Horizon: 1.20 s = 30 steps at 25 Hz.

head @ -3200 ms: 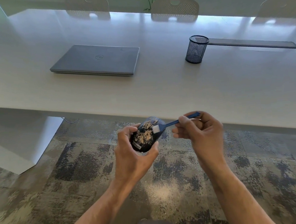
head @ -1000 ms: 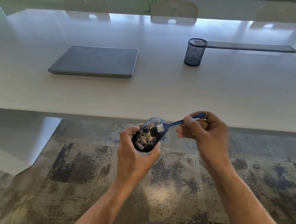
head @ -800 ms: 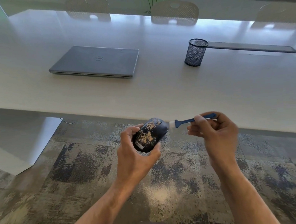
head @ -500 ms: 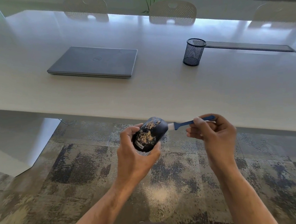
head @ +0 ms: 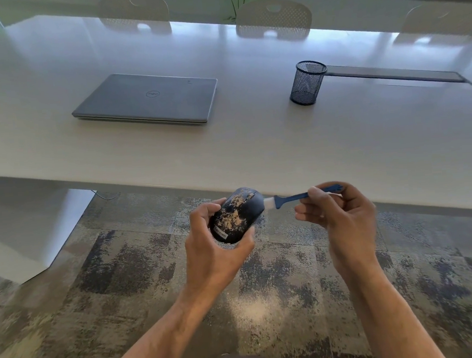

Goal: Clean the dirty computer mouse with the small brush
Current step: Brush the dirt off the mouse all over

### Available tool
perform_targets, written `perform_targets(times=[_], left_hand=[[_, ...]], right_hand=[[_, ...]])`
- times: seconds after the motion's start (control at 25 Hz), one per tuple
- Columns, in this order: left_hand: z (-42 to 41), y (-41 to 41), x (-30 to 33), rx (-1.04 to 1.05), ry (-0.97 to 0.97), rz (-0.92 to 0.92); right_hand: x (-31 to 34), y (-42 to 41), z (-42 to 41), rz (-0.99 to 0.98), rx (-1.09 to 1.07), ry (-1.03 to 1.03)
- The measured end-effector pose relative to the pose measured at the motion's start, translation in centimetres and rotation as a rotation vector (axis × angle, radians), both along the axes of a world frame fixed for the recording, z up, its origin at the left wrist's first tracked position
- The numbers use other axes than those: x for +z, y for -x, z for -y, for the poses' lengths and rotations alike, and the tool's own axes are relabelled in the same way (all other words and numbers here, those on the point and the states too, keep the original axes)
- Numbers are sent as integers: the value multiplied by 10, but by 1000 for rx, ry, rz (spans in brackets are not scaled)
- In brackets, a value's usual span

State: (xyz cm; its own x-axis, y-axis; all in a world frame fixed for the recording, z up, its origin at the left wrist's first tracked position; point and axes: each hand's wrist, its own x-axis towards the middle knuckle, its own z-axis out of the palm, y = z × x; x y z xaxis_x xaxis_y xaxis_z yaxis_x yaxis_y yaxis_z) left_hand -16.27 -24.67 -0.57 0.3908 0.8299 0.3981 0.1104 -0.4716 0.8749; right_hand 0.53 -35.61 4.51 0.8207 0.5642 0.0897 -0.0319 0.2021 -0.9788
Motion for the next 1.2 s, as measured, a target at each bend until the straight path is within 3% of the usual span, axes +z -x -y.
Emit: perform_targets(times=[0.08,0.28,0.48,0.68,0.88,1.08,1.2], left_hand=[[0,-1,-1,1,-6,0],[0,-2,-1,9,-8,13],[1,-6,0,3,-19,1],[0,-5,1,9,-10,-3],[0,-9,-1,21,-18,-4],[-4,-7,-2,36,-16,-10],[-3,-10,-2,33,-13,-12]], right_hand=[[-2,4,-3,8,66,-4],[-2,-5,-4,25,-65,49],[2,5,-13,31,131,-17],[5,-12,-15,-24,-35,18],[3,2,-18,41,154,-8],[3,-10,-11,54,-24,68],[4,2,-11,58,92,7]])
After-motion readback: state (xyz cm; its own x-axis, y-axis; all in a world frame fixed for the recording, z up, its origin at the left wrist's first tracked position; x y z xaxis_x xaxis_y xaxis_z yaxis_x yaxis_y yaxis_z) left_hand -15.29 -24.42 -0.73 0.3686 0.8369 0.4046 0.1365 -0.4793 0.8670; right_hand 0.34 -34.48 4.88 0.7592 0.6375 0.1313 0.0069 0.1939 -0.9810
